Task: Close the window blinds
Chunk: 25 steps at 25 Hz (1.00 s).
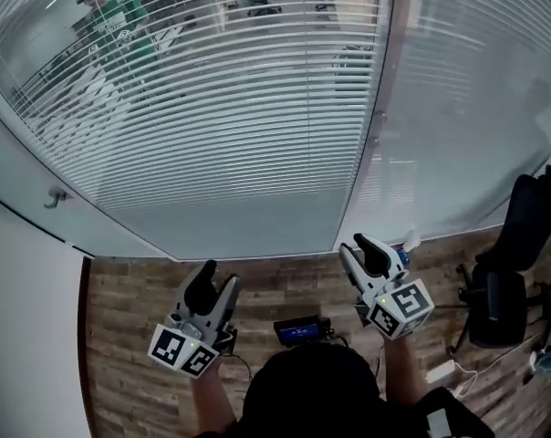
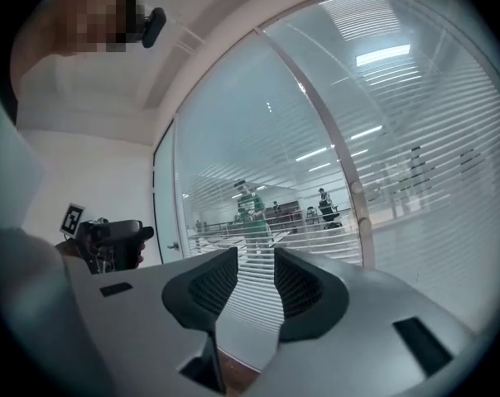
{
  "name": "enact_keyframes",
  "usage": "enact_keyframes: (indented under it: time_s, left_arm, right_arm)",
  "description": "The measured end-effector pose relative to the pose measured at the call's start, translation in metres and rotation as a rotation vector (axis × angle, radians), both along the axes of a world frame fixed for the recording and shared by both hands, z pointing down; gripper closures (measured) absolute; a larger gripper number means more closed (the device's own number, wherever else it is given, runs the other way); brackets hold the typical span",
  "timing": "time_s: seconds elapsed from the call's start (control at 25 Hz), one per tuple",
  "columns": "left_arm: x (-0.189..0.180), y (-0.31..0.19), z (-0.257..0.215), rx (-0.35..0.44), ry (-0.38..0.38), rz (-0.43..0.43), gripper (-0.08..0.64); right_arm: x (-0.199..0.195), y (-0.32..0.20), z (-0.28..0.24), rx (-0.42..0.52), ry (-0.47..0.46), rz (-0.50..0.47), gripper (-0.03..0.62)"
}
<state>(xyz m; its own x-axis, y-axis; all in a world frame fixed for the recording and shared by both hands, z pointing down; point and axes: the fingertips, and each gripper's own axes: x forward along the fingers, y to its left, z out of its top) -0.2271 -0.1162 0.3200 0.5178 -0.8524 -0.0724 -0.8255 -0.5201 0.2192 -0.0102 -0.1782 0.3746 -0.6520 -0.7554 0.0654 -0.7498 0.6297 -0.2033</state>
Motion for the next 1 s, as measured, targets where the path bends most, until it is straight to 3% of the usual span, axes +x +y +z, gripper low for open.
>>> enact_keyframes:
  time_s: [0.32,0.64,1.0]
  left_arm:
    - [0.023,-0.025,0.004,-0.033,-0.024,0.044,0.35]
    - [0.024,-0.084,0.008,-0.038,0.035,0.157,0.35]
    - [-0.01,-0.138,-0.007,-0.002,0.092,0.264,0.35]
  right_arm:
    - [0.019,-0.018,0.016,-0.033,0.009,0.037,0.472]
    - [0.009,-0.054,0.005,-0.01,0.125,0.119,0.472]
    - [-0.009,-0.091,-0.02,-0.009,0.149,0.253,0.471]
